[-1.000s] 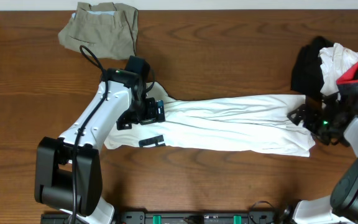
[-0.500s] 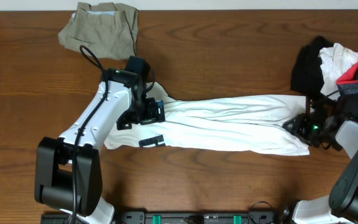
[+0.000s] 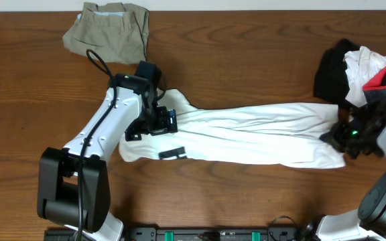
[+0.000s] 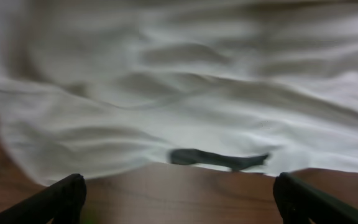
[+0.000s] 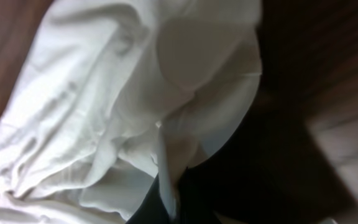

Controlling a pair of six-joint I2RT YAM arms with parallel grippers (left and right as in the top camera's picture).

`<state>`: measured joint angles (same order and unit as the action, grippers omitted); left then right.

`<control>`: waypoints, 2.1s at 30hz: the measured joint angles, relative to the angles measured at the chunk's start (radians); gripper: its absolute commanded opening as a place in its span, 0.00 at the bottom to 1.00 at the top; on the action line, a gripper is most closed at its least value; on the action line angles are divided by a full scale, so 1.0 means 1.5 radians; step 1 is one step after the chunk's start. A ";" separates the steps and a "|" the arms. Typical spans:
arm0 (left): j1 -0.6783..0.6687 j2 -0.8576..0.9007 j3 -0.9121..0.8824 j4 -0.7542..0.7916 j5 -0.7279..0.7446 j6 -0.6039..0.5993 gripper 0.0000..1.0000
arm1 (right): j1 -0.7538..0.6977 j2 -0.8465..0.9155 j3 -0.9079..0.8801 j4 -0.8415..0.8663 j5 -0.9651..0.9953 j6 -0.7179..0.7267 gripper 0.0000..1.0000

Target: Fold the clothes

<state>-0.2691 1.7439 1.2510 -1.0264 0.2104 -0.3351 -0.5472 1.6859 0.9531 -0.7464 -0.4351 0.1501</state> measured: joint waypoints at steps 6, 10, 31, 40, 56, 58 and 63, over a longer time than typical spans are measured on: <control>0.019 0.000 0.000 0.003 0.000 0.002 0.98 | 0.000 0.000 0.076 -0.074 0.076 0.000 0.01; 0.030 0.000 0.000 0.003 0.000 0.002 0.98 | 0.000 0.000 0.088 -0.087 0.099 0.000 0.01; 0.031 0.000 0.000 0.001 0.000 0.002 0.98 | -0.020 0.000 0.087 -0.063 0.225 0.014 0.97; 0.031 0.000 0.000 0.001 0.000 0.002 0.98 | -0.022 0.001 0.019 0.043 0.214 -0.005 0.99; 0.031 0.000 0.000 0.001 0.000 0.002 0.98 | -0.022 0.001 -0.035 0.115 0.149 -0.068 0.99; 0.031 0.000 0.000 0.001 0.000 0.002 0.98 | -0.022 0.001 -0.041 0.115 0.148 -0.069 0.99; 0.031 0.000 0.000 0.001 0.000 0.002 0.98 | -0.022 0.001 -0.042 0.118 0.129 -0.072 0.99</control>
<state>-0.2234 1.7439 1.2510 -1.0248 0.2104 -0.3325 -0.5797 1.6867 0.8906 -0.5697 -0.2417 0.0422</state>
